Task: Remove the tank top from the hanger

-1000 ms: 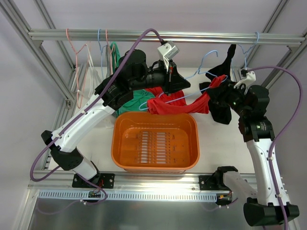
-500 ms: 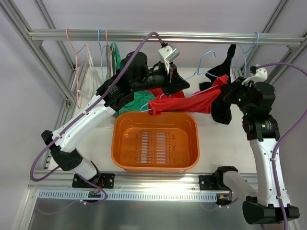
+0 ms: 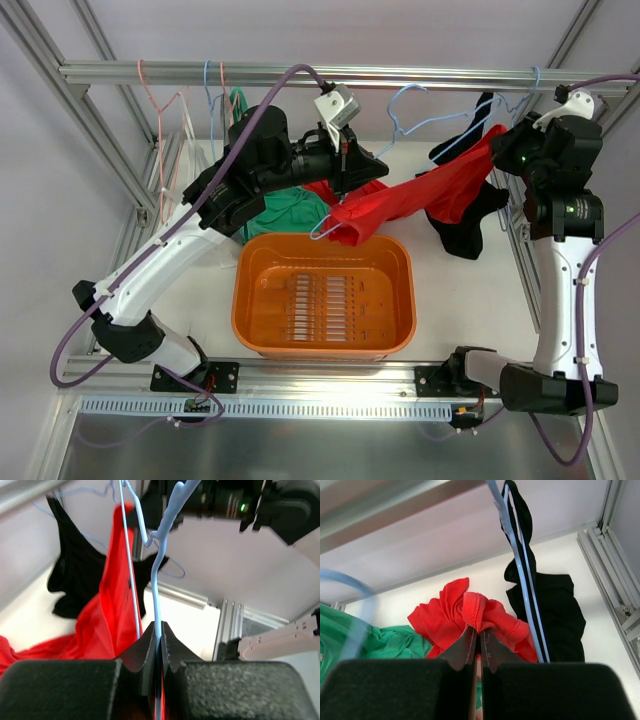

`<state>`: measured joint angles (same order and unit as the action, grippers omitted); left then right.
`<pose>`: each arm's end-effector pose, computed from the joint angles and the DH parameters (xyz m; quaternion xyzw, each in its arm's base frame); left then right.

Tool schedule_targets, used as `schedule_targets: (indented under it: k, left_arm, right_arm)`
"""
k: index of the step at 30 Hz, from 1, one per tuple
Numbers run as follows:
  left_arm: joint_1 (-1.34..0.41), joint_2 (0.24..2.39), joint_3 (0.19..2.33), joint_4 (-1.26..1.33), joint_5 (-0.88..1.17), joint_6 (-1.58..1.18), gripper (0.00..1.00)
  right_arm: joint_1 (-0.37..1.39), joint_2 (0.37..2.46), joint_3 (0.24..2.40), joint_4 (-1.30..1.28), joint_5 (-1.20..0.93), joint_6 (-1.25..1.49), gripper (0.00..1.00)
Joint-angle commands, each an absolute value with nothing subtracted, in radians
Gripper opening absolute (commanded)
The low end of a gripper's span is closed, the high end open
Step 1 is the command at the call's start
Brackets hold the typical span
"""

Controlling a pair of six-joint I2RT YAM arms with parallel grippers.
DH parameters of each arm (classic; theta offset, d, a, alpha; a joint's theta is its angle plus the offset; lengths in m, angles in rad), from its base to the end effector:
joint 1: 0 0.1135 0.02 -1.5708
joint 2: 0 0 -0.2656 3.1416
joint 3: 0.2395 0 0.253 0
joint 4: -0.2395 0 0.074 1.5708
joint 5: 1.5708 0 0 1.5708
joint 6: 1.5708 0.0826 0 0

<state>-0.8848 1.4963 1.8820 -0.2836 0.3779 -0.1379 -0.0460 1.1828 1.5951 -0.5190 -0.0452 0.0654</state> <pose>0.2015 -0.2943 0.5418 0.3699 0.5619 -0.4665 0.5742 0.2762 -0.0090 0.4962 0.0263 0.7433 0.0233 0.6680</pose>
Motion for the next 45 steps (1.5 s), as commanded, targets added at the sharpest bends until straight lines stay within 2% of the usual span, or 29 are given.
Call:
schedule_targets:
  k: [1,9,14,16,18,21,26,34,39,45]
  left_arm:
    - [-0.894,1.497,1.977,-0.193,0.344,-0.139,0.0]
    - [-0.894,1.695,2.228,0.063,0.269,-0.248,0.0]
    - [-0.894,1.798,2.24,0.305,0.206,-0.272,0.0]
    - [-0.894,1.862,2.278,0.386,0.157,-0.284,0.0]
    - [-0.894,1.929,2.348,0.423,0.14,-0.29,0.0]
    - [-0.894,1.969,2.315,0.609,0.132,-0.311,0.0]
    - [-0.894,2.019,2.408,0.594,0.127,-0.33,0.0]
    - [-0.894,1.855,2.159,0.65,0.242,-0.29,0.0]
    - [-0.896,1.643,1.872,0.617,0.242,-0.249,0.0]
    - [-0.899,1.364,1.576,0.415,0.177,-0.183,0.0]
  right_arm:
    - [-0.071,1.189,1.652,-0.531,-0.075,0.046,0.0]
    - [-0.146,1.147,1.742,-0.549,-0.234,0.107,0.0]
    - [-0.305,1.101,1.79,-0.587,-0.325,0.172,0.0]
    - [-0.383,1.086,1.802,-0.586,-0.451,0.227,0.0]
    - [-0.388,1.056,1.824,-0.589,-0.472,0.226,0.0]
    - [-0.394,1.035,1.853,-0.597,-0.547,0.23,0.0]
    - [-0.403,1.023,1.913,-0.646,-0.581,0.23,0.0]
    - [-0.348,0.907,1.701,-0.676,-0.669,0.149,0.0]
    - [-0.266,0.835,1.568,-0.799,-0.592,0.022,0.0]
    - [-0.103,0.709,1.332,-0.879,-0.473,-0.067,0.0]
